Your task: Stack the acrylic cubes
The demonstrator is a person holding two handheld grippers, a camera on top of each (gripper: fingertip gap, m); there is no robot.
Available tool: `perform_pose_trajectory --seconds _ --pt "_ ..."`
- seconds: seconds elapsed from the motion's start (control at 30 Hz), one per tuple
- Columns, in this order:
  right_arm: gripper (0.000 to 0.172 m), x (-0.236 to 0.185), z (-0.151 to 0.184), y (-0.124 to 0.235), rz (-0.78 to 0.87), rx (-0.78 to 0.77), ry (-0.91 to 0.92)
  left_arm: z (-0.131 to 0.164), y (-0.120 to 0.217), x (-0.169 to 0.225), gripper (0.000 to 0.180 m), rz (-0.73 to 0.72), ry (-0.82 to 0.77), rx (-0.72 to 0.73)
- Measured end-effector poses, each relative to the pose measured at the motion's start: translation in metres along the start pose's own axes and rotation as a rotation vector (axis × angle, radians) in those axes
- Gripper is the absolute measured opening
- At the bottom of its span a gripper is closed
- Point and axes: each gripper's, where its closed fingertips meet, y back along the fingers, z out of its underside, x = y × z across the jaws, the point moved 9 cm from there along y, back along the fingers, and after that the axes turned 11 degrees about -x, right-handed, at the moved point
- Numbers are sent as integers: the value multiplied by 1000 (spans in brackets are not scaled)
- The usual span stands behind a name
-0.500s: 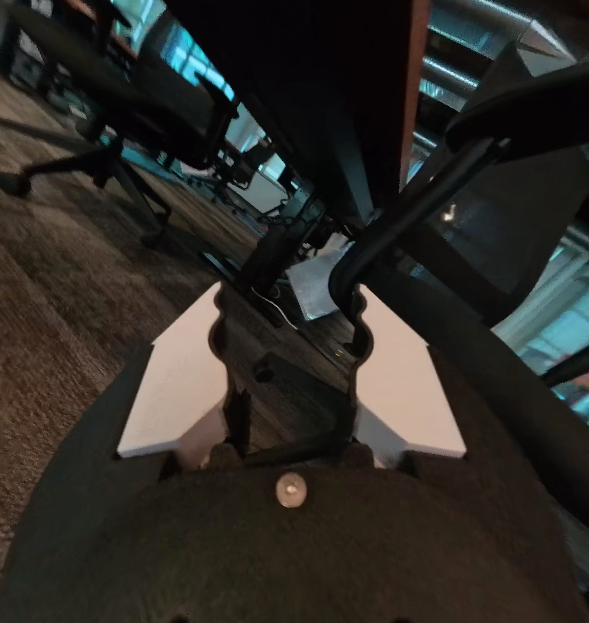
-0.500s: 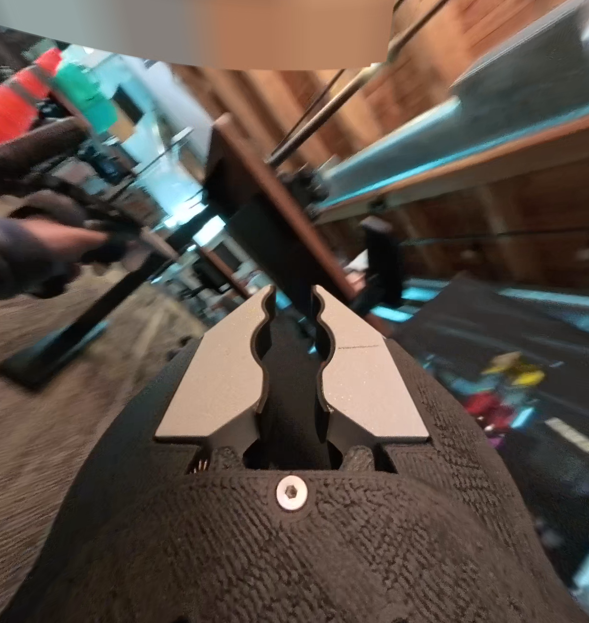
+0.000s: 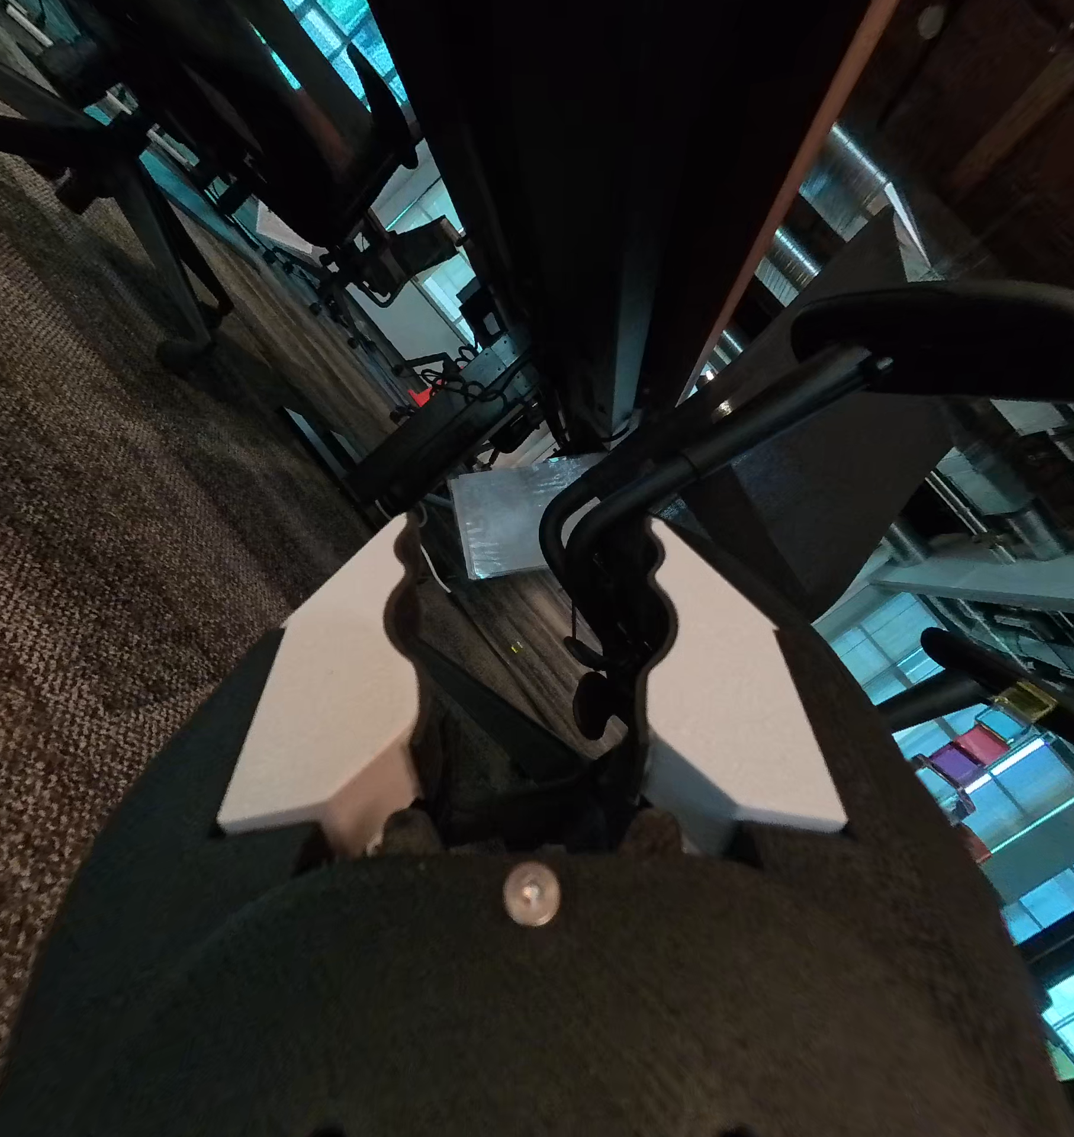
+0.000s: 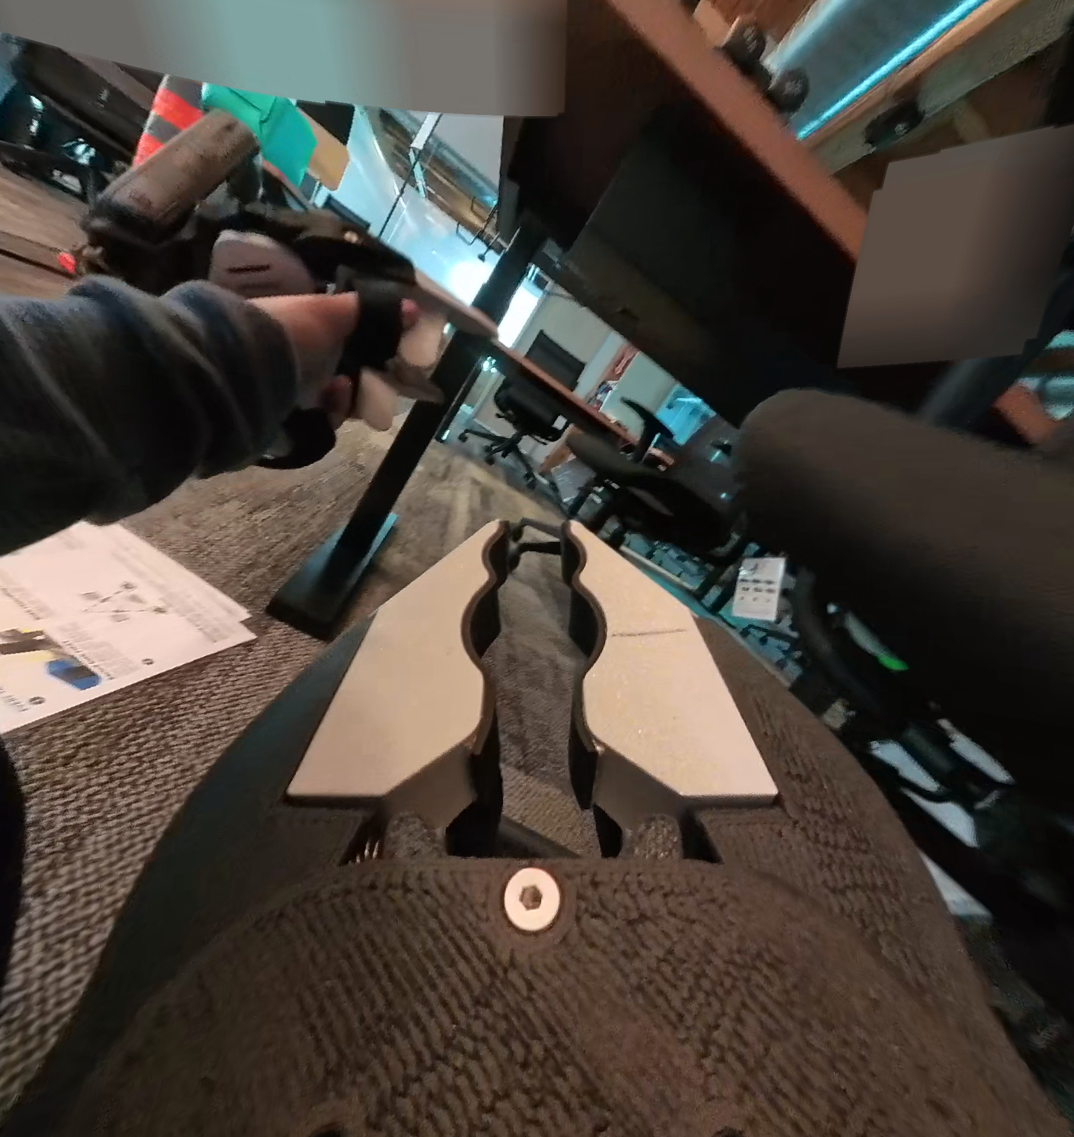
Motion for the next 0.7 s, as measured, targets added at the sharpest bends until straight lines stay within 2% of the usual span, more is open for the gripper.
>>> perform_pose_trajectory --seconds 0.2,0.37,0.53,0.7 --pt "16 0 7 2 -3 -30 -30 3 -5 2 70 -19 -31 -23" --pt "15 7 -2 23 26 -41 -32 3 -2 -1 71 -83 -102 -4" --pt "15 20 -32 71 107 -54 39 3 5 16 71 -124 -269 95" --pt "22 37 -68 142 246 -51 114 -1 27 66 76 -130 -530 263"
